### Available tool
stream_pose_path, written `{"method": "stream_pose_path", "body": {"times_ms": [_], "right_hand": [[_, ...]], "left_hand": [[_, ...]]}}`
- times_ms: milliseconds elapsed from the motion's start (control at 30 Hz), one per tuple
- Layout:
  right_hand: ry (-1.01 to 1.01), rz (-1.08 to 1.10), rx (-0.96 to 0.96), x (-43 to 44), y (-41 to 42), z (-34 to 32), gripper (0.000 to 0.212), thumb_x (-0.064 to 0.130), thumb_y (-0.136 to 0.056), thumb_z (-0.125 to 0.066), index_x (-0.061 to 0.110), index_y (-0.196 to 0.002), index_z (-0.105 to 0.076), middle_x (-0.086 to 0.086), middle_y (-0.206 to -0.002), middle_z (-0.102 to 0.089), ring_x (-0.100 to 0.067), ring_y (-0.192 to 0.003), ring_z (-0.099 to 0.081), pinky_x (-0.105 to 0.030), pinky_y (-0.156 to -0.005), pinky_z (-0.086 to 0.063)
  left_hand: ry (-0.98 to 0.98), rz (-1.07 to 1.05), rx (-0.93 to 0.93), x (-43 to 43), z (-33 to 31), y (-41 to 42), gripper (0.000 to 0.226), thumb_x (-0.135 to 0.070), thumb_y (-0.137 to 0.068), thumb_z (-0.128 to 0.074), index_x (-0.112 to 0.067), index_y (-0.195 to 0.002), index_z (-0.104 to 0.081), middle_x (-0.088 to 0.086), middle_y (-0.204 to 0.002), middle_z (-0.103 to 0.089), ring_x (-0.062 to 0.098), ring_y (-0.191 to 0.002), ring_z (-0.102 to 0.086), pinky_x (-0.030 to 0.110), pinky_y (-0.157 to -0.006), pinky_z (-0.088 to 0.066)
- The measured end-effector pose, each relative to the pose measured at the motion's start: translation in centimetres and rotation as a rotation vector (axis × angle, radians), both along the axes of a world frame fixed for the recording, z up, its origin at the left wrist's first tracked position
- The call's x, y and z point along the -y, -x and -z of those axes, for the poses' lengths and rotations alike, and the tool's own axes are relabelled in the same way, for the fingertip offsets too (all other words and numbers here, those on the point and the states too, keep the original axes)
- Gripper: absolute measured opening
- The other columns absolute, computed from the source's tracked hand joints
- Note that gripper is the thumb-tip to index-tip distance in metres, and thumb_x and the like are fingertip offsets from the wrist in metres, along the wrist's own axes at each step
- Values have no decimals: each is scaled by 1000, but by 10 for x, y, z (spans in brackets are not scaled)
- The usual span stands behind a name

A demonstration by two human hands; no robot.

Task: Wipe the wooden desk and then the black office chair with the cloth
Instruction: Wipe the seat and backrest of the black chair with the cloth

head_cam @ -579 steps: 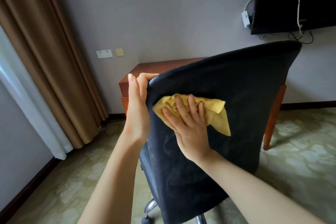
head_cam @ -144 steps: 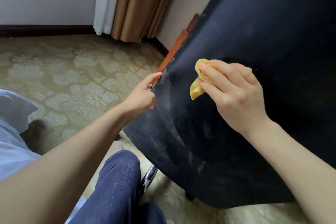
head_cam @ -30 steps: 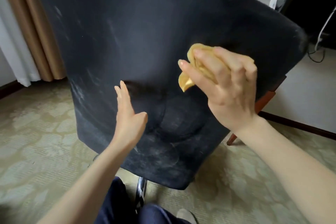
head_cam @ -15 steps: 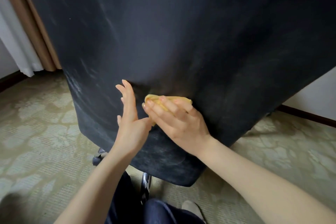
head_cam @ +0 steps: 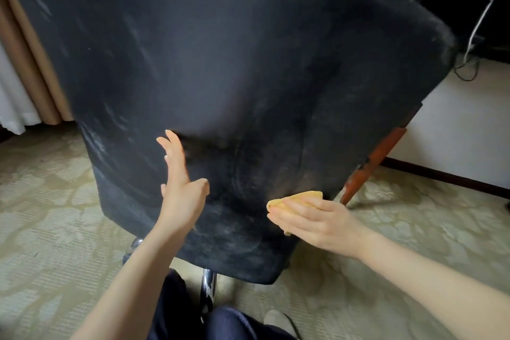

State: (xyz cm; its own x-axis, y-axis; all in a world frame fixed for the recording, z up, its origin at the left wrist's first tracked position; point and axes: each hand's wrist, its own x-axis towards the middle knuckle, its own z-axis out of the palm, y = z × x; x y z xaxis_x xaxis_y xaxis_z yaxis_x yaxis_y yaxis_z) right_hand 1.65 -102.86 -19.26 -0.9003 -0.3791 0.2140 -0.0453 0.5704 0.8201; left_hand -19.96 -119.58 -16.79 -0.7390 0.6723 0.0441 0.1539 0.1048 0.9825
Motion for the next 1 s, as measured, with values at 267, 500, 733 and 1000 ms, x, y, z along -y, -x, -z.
{"method": "stream_pose_path", "body": {"times_ms": [267,500,733,1000], "right_hand": [[-153,-14,-335,5,-14,-127,46,12,-87,-67,22,-131,-57,7,-131,-57,-17,-118,-48,-31,-95,-40],[-137,-134,-843,27,44,-180,34,14,-90,-66,28,-122,-65,12,-120,-64,-15,-109,-48,-32,-87,-41],[-5,-19,-791,30,90,-98,36,22,-92,-62,34,-126,-59,13,-131,-53,-11,-114,-44,-27,-93,-37],[63,58,-469,19,80,-16,41,21,-93,-50,30,-132,-55,13,-136,-53,-14,-122,-39,-32,-101,-29]], "left_hand": [[-11,-4,5,-3,-11,-7,102,11,-80,-43,-41,-145,15,-18,-153,25,23,-146,-7,62,-110,-22],[8,-35,5,-8,-11,-11,101,10,-79,-42,-41,-145,16,-20,-153,22,41,-139,-22,65,-108,-22],[-30,-35,11,-8,-4,-4,104,9,-78,-41,-55,-140,12,-24,-155,14,35,-141,-22,65,-109,-20],[-82,-69,-6,-16,0,-17,106,10,-74,-38,-64,-130,13,-25,-154,13,32,-144,-15,65,-109,-21]]}}
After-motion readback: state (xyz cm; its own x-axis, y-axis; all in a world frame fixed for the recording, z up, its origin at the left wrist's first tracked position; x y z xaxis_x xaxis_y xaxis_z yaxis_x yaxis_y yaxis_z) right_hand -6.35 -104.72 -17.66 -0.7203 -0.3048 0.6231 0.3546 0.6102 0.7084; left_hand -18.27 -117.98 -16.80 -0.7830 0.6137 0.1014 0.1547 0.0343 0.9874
